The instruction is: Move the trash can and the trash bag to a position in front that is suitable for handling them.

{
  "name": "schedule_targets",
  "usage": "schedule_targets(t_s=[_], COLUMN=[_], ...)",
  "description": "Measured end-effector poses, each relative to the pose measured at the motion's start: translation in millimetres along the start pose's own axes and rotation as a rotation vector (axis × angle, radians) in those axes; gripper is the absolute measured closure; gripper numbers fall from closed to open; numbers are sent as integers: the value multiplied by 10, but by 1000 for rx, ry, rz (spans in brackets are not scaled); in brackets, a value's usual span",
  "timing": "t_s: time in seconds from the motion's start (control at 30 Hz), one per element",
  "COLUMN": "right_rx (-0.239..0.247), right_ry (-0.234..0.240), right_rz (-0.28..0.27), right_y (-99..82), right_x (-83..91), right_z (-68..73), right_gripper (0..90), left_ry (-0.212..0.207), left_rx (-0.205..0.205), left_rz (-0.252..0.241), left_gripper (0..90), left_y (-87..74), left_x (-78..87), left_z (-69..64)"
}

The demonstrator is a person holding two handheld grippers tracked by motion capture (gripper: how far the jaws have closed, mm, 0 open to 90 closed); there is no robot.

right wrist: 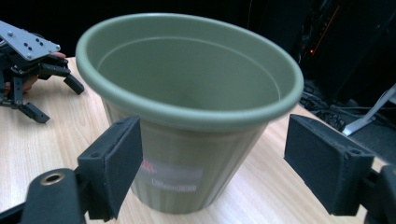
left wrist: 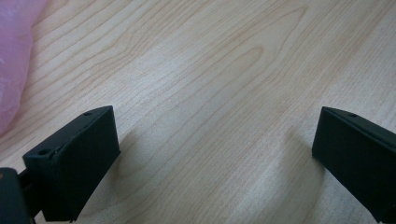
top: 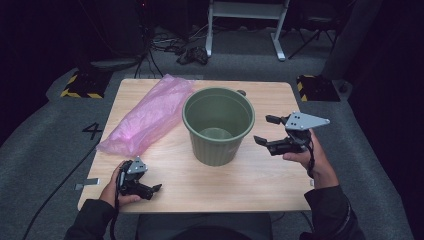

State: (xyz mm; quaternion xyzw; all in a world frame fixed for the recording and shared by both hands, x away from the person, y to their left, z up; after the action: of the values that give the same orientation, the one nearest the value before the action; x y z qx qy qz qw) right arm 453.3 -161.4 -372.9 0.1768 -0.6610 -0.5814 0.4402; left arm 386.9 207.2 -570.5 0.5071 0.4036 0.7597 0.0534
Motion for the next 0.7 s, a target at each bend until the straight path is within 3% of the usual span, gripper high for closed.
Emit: schedule_targets(t_s=[0.4, 0.7], right_rx=[46, 102], right_ry=[41, 117], right_rz=[-3, 58], right_y=[181, 193], right_x=[-87, -269], right_z=[189, 442], right_gripper=[192, 195], left_ry=[0, -1], left_rx=[0, 0], left_rz=[0, 1], left_gripper=[4, 4], left_y=[0, -1], left_x=[0, 1], left_z=[0, -1])
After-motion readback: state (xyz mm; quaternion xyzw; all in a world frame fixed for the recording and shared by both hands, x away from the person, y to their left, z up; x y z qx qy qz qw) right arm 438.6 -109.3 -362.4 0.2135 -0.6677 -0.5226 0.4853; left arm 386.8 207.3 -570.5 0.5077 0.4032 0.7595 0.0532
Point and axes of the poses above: each handheld gripper's, and its own axes: x roughly backward along the jaws, y roughly out of its top, z roughly to its left, the point moved 9 cm from there along -x, roughly forward along the jaws, and after that the axes turned 14 degrees about -x, right-handed, at the moved point
